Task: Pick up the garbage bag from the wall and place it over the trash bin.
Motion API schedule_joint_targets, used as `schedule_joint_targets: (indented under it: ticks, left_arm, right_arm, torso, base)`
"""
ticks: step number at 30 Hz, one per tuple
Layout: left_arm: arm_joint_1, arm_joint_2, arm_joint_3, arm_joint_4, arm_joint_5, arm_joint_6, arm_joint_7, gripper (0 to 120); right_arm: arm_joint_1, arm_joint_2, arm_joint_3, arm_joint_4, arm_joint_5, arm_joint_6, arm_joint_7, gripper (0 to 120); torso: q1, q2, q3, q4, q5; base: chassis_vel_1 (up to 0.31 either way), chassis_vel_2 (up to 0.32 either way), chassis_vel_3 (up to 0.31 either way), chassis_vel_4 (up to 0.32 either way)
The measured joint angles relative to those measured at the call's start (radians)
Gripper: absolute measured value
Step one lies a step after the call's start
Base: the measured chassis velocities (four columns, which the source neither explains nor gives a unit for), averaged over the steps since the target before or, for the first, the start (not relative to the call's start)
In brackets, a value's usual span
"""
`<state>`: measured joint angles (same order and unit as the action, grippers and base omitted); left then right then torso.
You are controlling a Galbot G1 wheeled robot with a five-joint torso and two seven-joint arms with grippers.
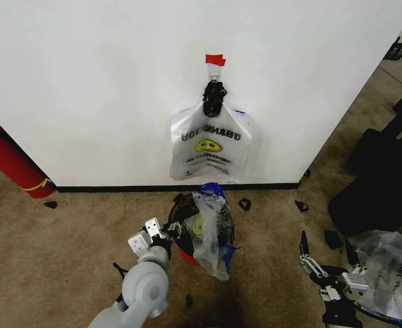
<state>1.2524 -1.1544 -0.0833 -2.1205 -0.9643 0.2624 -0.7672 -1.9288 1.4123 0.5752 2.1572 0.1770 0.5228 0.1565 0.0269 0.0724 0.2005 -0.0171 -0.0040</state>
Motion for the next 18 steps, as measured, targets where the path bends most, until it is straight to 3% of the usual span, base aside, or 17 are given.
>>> schedule_joint_targets:
  ticks: [1,6,9,13,18]
  left_arm:
    - [0.014,0.024,-0.004,-0.043,0.0,0.013,0.001,73]
    - [0.033,0.089,-0.017,-0.144,0.01,0.038,0.009,88]
    - [0.03,0.217,-0.015,-0.26,0.011,0.081,0.012,98]
    - [-0.029,0.337,0.018,-0.328,-0.042,0.15,0.015,100]
    - [-0.17,0.417,0.079,-0.344,-0.161,0.244,0.011,100]
  right_arm:
    - [0.003,-0.001,-0.004,-0.002,0.001,-0.001,0.002,100]
    - [0.012,-0.004,-0.008,-0.015,0.009,-0.001,0.003,100]
    - [0.025,-0.009,-0.008,-0.038,0.017,0.005,0.012,100]
    - [0.037,-0.016,-0.009,-0.051,0.02,-0.017,0.055,100]
    - [0.05,-0.015,-0.014,-0.05,0.026,-0.066,0.101,100]
  torso:
    - [0.0,0.0,0.0,0.0,0.0]
    - [0.0,0.0,0.0,0.0,0.0]
    - [0.0,0.0,0.0,-0.0001,0.0002]
    - [0.0,0.0,0.0,-0.0001,0.0]
    - [0.0,0.0,0.0,-0.0002,-0.0001]
  base:
    - [0.0,0.0,0.0,0.0]
    - [0.0,0.0,0.0,0.0]
    - [0.0,0.0,0.0,0.0]
    - [0.0,0.0,0.0,0.0]
    - [0.0,0.0,0.0,0.0]
